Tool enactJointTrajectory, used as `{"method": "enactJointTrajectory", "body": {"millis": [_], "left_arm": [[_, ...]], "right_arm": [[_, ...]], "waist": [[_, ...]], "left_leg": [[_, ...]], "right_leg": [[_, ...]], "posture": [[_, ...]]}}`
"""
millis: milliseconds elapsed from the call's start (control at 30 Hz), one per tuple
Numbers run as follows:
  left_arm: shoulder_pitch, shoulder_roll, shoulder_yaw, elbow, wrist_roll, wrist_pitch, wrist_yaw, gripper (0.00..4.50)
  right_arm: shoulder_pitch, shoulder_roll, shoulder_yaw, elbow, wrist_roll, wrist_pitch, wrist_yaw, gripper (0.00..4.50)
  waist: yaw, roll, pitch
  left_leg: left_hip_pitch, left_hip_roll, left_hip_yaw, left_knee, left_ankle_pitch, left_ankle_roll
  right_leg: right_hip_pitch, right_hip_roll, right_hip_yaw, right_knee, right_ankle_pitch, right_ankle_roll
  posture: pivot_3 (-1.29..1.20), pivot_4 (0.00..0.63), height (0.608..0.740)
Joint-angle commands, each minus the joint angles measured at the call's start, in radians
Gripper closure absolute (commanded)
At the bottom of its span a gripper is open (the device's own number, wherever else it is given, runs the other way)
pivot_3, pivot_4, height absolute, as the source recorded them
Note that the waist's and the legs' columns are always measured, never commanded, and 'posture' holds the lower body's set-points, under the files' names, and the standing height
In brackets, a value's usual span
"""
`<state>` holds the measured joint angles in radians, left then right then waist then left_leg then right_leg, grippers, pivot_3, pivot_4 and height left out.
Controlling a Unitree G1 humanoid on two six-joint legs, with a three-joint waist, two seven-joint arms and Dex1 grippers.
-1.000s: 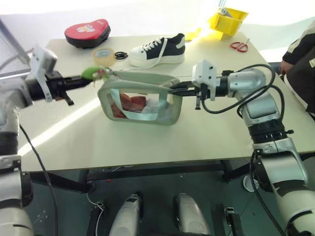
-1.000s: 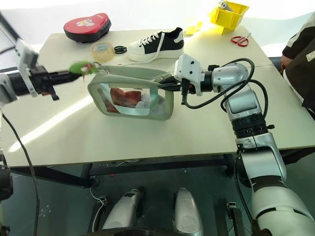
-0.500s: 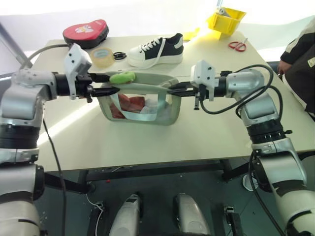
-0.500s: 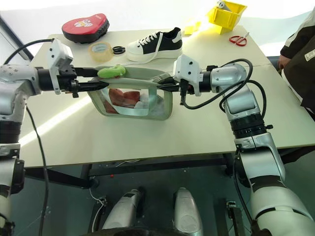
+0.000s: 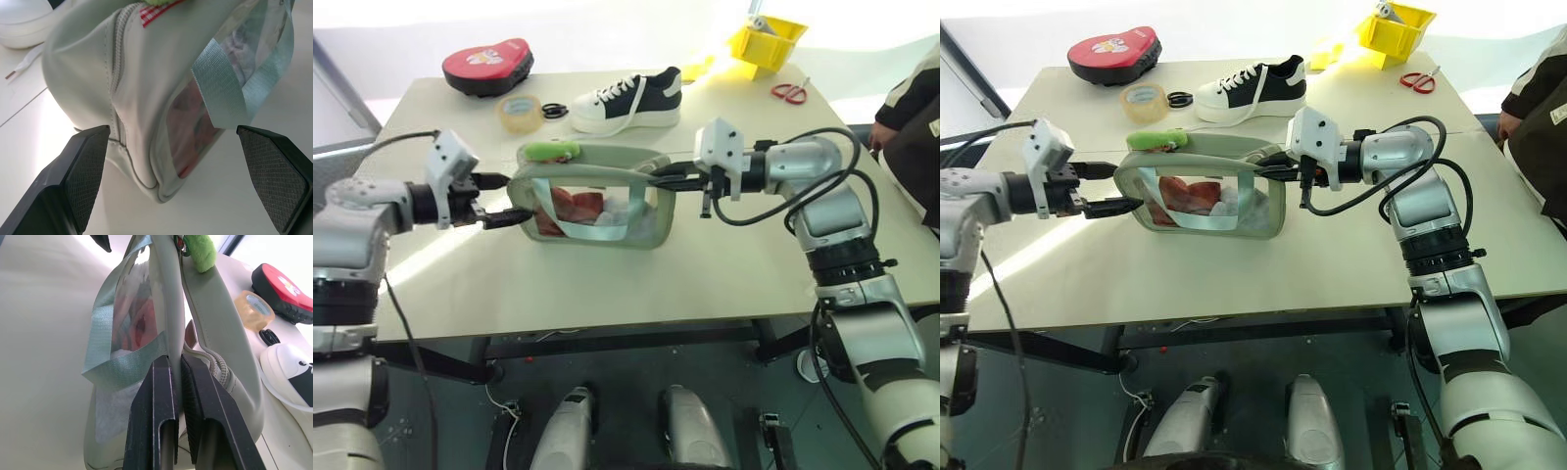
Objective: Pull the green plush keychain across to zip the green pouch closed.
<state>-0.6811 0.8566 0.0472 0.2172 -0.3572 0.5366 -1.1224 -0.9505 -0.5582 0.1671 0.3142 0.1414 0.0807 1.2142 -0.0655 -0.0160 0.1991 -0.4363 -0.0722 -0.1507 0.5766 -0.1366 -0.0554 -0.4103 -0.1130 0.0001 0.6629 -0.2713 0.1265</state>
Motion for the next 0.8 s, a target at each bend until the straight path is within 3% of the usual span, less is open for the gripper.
{"method": "enactJointTrajectory", "body": {"millis": [33,233,333,433,600,800], "left_arm": [[-0.022,0.008,0.037,-0.022,-0.011,-0.003,0.013,1.31],[-0.003,0.018,0.041,-0.055,-0.029,0.018,0.004,4.47],[0.011,0.023,0.045,-0.090,-0.038,0.040,0.008,4.47],[0.020,0.029,0.051,-0.120,-0.048,0.064,0.007,4.50],[0.028,0.034,0.055,-0.134,-0.051,0.072,0.006,4.50],[0.027,0.031,0.047,-0.127,-0.049,0.059,0.004,4.50]], "right_arm": [[-0.025,-0.003,-0.014,-0.028,0.010,-0.003,0.003,4.50],[-0.033,-0.001,-0.010,-0.012,0.003,-0.008,0.005,4.50],[-0.037,0.002,-0.011,-0.017,0.010,0.012,0.008,4.50],[-0.053,0.010,-0.011,-0.015,0.017,0.041,0.007,3.44],[-0.158,0.092,-0.037,-0.025,0.063,0.142,-0.049,1.01],[-0.243,0.292,0.013,-0.079,0.062,0.235,-0.184,1.01]], "waist": [[-0.002,0.000,0.000],[-0.002,0.000,0.000],[-0.003,0.000,0.000],[-0.002,0.000,0.000],[-0.005,0.000,0.000],[-0.003,0.000,0.000]], "left_leg": [[0.000,0.000,0.000,0.000,0.000,0.000],[0.000,0.000,0.000,0.000,0.000,0.000],[0.000,0.000,0.000,0.000,0.000,0.000],[0.000,0.000,0.000,0.000,0.000,0.000],[0.000,0.000,0.000,-0.001,0.000,0.000],[0.000,0.000,0.000,-0.001,0.000,0.000]], "right_leg": [[0.000,0.000,0.000,0.000,0.000,0.000],[0.000,0.000,0.000,0.000,0.000,0.000],[0.000,0.000,0.000,0.000,0.000,0.000],[0.000,0.000,0.000,0.000,0.000,0.000],[-0.001,0.000,0.000,0.000,0.000,0.000],[-0.001,0.000,0.000,0.000,0.000,0.000]], "posture": [[0.00,0.150,0.740],[0.00,0.150,0.740],[0.00,0.150,0.740],[0.00,0.150,0.740],[0.00,0.150,0.740],[0.00,0.150,0.740]]}}
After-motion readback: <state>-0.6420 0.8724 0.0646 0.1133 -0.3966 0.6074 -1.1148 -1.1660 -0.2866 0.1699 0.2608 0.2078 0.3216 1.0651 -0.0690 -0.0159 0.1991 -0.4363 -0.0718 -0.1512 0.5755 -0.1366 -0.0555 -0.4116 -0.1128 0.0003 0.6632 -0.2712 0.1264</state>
